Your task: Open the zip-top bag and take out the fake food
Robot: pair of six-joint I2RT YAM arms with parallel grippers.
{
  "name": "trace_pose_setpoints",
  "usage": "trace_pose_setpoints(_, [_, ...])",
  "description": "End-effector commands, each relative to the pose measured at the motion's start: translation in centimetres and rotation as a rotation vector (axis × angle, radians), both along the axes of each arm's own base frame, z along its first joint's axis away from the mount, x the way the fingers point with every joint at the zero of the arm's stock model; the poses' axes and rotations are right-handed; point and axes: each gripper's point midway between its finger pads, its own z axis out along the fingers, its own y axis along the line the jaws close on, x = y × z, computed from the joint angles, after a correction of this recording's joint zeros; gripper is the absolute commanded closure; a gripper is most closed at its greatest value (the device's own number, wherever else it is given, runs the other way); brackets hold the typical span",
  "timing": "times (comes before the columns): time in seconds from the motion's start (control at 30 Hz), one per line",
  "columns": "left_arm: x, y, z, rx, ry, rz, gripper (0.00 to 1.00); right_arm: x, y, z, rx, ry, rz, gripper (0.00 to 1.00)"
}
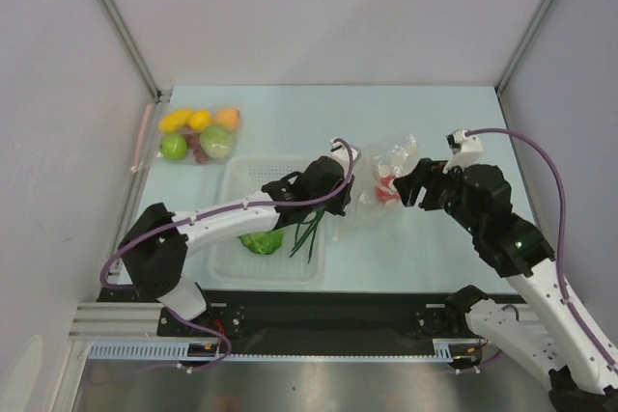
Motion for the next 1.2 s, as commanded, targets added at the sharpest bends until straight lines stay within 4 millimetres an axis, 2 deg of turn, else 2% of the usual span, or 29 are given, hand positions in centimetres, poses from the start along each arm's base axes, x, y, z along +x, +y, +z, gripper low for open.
trace_pose_setpoints(0.0, [-0.8,-0.4,2.4,-0.064,-0.028,-0.066,1.00,2.7,-0.8,-0.7,-0.057,-0.011,-0.007,0.28])
trace_pose_setpoints(0.07, [-1.2,-0.6,2.0,-0.066,-0.011,-0.084,1.00,3.8,-0.9,-2.0,-0.052,0.009,0.004,0.22])
trace_pose_setpoints(0.1, [-1.3,-0.7,1.9,-0.067,-0.007,-0.089,1.00,4.4,-0.5,-1.8,-0.027,-0.006,0.026,0.20])
trace_pose_setpoints(0.13, [-1.4,-0.8,1.9,-0.069,-0.002,-0.094,1.00,5.3,-1.6,-2.1,-0.018,-0.001,-0.009,0.16])
trace_pose_setpoints(0.17, [-1.5,-0.9,1.9,-0.072,0.002,-0.102,1.00,5.7,-1.8,-3.3,-0.014,0.031,-0.010,0.13])
trace_pose_setpoints(0.2, [-1.6,-0.9,1.7,-0.070,0.008,-0.107,1.00,6.1,-1.7,-3.2,0.015,0.027,0.006,0.11])
trace_pose_setpoints(0.27, [-1.6,-1.0,1.6,-0.071,0.007,-0.113,1.00,7.0,-2.8,-3.8,0.045,0.035,-0.024,0.08])
trace_pose_setpoints(0.47, [-1.8,-0.9,1.4,-0.066,0.008,-0.122,1.00,8.5,-3.4,-5.2,0.110,0.037,-0.007,0.08])
trace_pose_setpoints(0.6, [-1.8,-0.9,1.3,-0.061,0.005,-0.125,1.00,8.7,-2.2,-6.1,0.147,0.060,0.063,0.09])
trace_pose_setpoints(0.7, [-1.8,-0.8,1.2,-0.057,0.002,-0.129,1.00,8.7,-2.0,-7.6,0.154,0.104,0.074,0.11])
trace_pose_setpoints(0.8, [-1.6,-1.0,1.5,-0.064,-0.011,-0.132,0.99,8.6,-2.0,-9.2,0.140,0.157,0.075,0.21])
trace_pose_setpoints(0.83, [-1.6,-1.0,1.5,-0.063,-0.013,-0.134,1.00,8.6,-2.1,-9.6,0.136,0.170,0.073,0.33])
trace_pose_setpoints(0.9, [-1.4,-0.8,1.7,-0.055,-0.024,-0.127,1.00,8.4,-2.3,-10.4,0.121,0.198,0.060,0.45])
trace_pose_setpoints(0.93, [-1.3,-0.7,1.7,-0.049,-0.029,-0.122,1.00,8.4,-2.4,-10.6,0.114,0.201,0.058,0.57])
trace_pose_setpoints(1.0, [-0.8,-0.4,2.0,-0.037,-0.046,-0.097,1.00,8.1,-2.6,-10.9,0.109,0.216,0.051,0.72])
trace_pose_setpoints(1.03, [-0.7,-0.1,2.0,-0.023,-0.048,-0.092,0.97,8.1,-2.7,-11.0,0.107,0.219,0.045,0.84])
trace_pose_setpoints(1.07, [-0.6,0.0,2.2,-0.020,-0.057,-0.085,0.90,8.1,-2.8,-11.1,0.102,0.224,0.035,0.88])
trace_pose_setpoints(1.1, [-0.3,0.4,2.3,-0.009,-0.068,-0.066,0.78,8.0,-2.9,-11.4,0.098,0.233,0.029,0.92])
trace_pose_setpoints(1.13, [-0.2,0.8,2.8,-0.009,-0.082,-0.052,0.54,7.9,-3.0,-11.5,0.096,0.236,0.025,0.97])
trace_pose_setpoints(1.17, [-0.2,1.1,3.1,-0.009,-0.090,-0.040,0.44,7.9,-3.1,-11.6,0.094,0.241,0.018,0.98])
